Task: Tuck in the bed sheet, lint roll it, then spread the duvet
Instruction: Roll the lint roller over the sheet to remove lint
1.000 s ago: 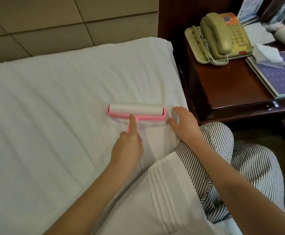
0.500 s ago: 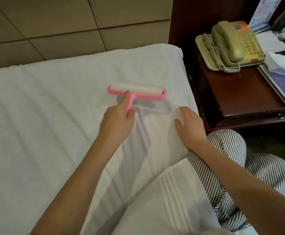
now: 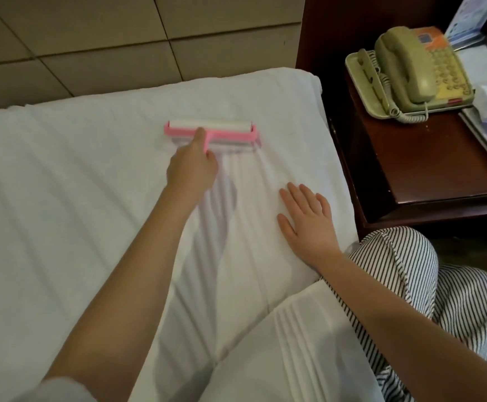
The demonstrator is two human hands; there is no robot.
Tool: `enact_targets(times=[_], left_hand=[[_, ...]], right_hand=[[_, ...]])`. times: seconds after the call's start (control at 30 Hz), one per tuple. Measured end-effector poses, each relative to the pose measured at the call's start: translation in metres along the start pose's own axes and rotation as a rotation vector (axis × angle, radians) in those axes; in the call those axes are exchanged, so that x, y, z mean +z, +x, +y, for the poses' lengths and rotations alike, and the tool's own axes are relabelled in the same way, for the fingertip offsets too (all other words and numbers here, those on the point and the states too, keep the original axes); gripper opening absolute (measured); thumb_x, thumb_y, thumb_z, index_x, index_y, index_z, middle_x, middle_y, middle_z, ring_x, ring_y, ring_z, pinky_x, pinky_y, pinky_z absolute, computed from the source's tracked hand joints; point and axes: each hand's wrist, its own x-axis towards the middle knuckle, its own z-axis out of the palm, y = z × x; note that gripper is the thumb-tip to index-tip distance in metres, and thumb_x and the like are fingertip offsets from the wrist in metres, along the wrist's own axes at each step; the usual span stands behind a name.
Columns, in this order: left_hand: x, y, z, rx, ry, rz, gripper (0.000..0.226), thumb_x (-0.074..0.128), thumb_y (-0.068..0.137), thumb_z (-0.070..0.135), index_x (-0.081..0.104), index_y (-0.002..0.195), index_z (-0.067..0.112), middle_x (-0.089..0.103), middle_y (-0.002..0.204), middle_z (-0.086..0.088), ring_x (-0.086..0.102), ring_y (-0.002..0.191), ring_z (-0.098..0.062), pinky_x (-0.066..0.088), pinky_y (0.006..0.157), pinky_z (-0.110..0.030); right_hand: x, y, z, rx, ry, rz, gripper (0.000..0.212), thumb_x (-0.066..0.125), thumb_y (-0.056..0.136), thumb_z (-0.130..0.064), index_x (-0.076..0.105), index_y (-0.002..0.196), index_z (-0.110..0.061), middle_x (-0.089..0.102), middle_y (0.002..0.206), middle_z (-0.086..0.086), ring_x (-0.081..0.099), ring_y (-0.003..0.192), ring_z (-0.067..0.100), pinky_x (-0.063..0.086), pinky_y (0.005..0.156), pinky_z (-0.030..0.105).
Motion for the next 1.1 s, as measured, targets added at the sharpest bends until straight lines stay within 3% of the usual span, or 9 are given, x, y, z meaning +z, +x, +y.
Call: enact_targets(times=[0.13,0.37,0.5,0.6,0.8,0.93,1.03,1.1], left_hand=[[-0.004,-0.004,0.009,-0.005,0.033,-0.027,0.052,0.035,0.098,0.019,0.022,0.149,0.016,0.054,0.123,-0.020,0.050,0.115,-0.037,0.040,0.083,-0.036],[-0.002,-0.152,-0.038,-0.046,0.054,-0.107,0.059,0.043,0.096,0.023,0.018,0.150,0.027,0.062,0.094,-0.028,0.060,0.092,-0.042,0.045,0.076,-0.040],[-0.003,-0.112,-0.031,-0.017,0.010,-0.062,0.055,0.044,0.096,0.019,0.026,0.148,0.020,0.059,0.107,-0.034,0.058,0.100,-0.045,0.045,0.083,-0.042],[0.005,-0.047,-0.011,-0.001,0.031,-0.037,0.054,0.038,0.098,0.019,0.021,0.149,0.015,0.056,0.117,-0.030,0.053,0.109,-0.043,0.042,0.085,-0.040],[-0.014,-0.002,0.026,-0.023,0.000,0.019,0.043,0.035,0.095,0.013,0.038,0.137,0.011,0.055,0.123,-0.019,0.051,0.112,-0.037,0.037,0.075,-0.033],[-0.028,-0.094,0.007,-0.005,0.038,0.130,0.049,0.037,0.095,0.018,0.032,0.143,0.021,0.061,0.105,-0.022,0.056,0.098,-0.040,0.041,0.072,-0.037],[-0.023,-0.151,-0.020,-0.061,0.097,-0.013,0.052,0.037,0.096,0.021,0.026,0.146,0.028,0.063,0.094,-0.018,0.058,0.086,-0.037,0.039,0.066,-0.032],[-0.014,-0.160,-0.031,-0.111,0.088,-0.114,0.053,0.036,0.098,0.022,0.020,0.148,0.028,0.059,0.076,-0.010,0.055,0.069,-0.028,0.038,0.061,-0.030]], right_hand=[[0.002,0.000,0.001,0.008,0.017,0.010,0.071,0.005,0.088,-0.050,0.025,0.148,-0.017,0.020,0.156,0.001,0.011,0.145,0.020,-0.014,0.110,0.024],[0.000,-0.001,-0.001,0.012,0.023,0.007,0.070,0.009,0.089,-0.047,0.030,0.147,-0.014,0.025,0.154,0.005,0.018,0.144,0.024,-0.007,0.111,0.029],[-0.004,-0.006,-0.003,0.004,0.013,-0.019,0.061,0.014,0.095,-0.043,0.024,0.149,-0.016,0.018,0.157,0.002,0.010,0.145,0.021,-0.009,0.112,0.029],[-0.009,-0.010,0.001,0.027,0.003,-0.021,0.051,0.025,0.102,-0.035,0.021,0.149,-0.016,0.013,0.158,0.000,0.005,0.146,0.018,-0.008,0.114,0.031],[-0.016,-0.015,0.001,0.083,0.005,-0.020,0.051,0.024,0.102,-0.034,0.016,0.150,-0.018,0.008,0.159,-0.002,0.001,0.146,0.015,-0.009,0.114,0.030],[-0.017,-0.015,0.000,0.086,0.023,-0.024,0.051,0.025,0.103,-0.033,0.017,0.150,-0.018,0.008,0.159,-0.002,0.001,0.146,0.015,-0.009,0.114,0.030],[-0.015,-0.013,-0.002,0.070,0.038,-0.031,0.051,0.026,0.102,-0.033,0.018,0.150,-0.017,0.009,0.158,-0.001,0.001,0.146,0.015,-0.009,0.114,0.030],[-0.014,-0.013,-0.003,0.055,0.046,-0.046,0.050,0.026,0.102,-0.032,0.018,0.150,-0.017,0.009,0.158,-0.001,0.001,0.146,0.016,-0.009,0.113,0.030]])
